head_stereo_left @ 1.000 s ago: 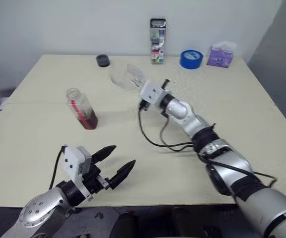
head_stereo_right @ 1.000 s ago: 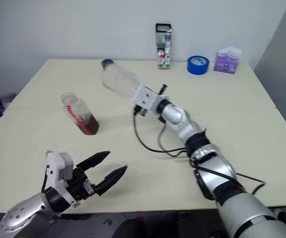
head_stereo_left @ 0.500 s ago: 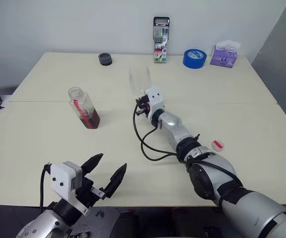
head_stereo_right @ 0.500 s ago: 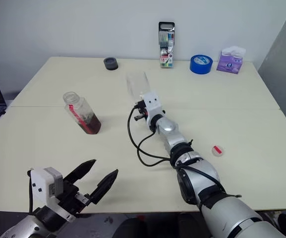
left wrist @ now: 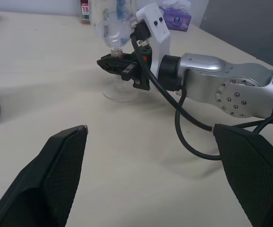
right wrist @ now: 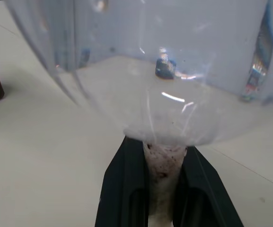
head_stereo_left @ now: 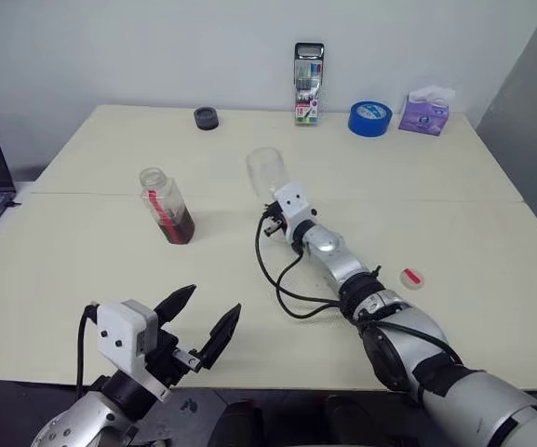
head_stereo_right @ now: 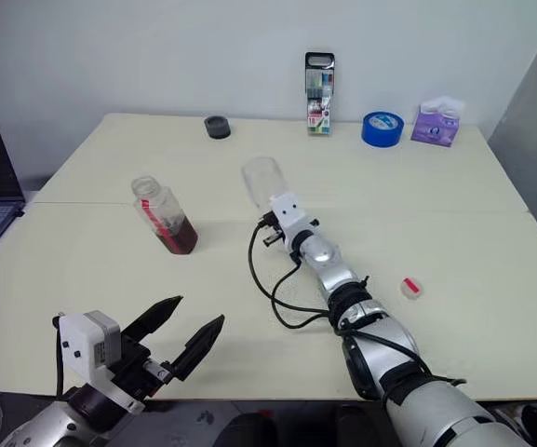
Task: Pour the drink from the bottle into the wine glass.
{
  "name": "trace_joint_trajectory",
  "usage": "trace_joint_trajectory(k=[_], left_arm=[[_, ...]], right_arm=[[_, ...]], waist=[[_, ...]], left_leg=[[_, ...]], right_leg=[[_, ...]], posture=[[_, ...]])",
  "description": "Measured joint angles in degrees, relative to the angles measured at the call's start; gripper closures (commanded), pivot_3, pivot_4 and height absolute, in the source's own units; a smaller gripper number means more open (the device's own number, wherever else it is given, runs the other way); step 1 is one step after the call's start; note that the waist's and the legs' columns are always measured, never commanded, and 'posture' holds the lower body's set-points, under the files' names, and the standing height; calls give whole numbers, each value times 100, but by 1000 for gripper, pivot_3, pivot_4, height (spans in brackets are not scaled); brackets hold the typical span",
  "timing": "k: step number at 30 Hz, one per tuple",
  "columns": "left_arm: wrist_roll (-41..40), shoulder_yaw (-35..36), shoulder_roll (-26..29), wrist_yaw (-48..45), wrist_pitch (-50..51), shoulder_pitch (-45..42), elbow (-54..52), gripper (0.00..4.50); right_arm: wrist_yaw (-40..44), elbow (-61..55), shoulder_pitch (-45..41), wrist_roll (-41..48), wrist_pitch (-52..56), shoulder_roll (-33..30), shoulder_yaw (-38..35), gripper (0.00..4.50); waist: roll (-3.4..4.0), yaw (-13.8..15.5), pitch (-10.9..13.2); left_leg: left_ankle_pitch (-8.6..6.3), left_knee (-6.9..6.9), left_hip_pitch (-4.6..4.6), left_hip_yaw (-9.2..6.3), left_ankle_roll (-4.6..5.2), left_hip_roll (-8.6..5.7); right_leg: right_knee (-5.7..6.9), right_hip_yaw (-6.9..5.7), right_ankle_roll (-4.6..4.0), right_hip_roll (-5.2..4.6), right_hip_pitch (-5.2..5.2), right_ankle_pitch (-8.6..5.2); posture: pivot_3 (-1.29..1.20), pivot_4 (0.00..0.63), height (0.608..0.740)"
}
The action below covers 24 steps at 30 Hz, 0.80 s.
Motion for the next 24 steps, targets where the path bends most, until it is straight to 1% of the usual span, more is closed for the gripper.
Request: trace_joint_trajectory(k=[6,10,13,15,18,24], left_arm=[[-83,4,70,11,12,-71,1,0],[-109,68,88,58,25,-117,2,0],[-110,128,41,200,25,-292,23,0],[-110,142,11,253,25,-411,28,0],[-100,139,10,306,44,-505,59,0],[-68,110,-5,353,55,-492,146,0]], right_arm=[[44,-467,238,75,254,-27,-15,4281],[174,-552,301,345,212,29,-214,4281],[406,-267,338,672,-309,189,-487,4281],[442,-77,322,709,-574,216,-526,4281],[387,259,239,631,-959,228,-477,4281],[155,636,125,369,-1357,245,-311,4281]], waist=[[0,11,0],[2,8,1],[8,-33,12],[10,-56,13],[10,-61,13],[11,-62,13]], left_leg=[[0,0,-2,-2,0,0],[0,-1,-2,-2,0,0],[0,-4,-5,1,0,2],[0,-7,-5,3,0,4],[1,-11,-5,6,-2,6],[1,-12,-4,8,-2,7]], right_leg=[[-1,-2,0,0,1,0],[-1,-2,0,0,0,0],[0,-1,0,2,-6,0],[0,1,0,3,-9,0],[1,3,-1,5,-13,-1],[1,5,-2,5,-14,-1]], posture=[[0,150,740],[0,150,740],[0,150,740],[0,150,740],[0,150,740],[0,150,740]])
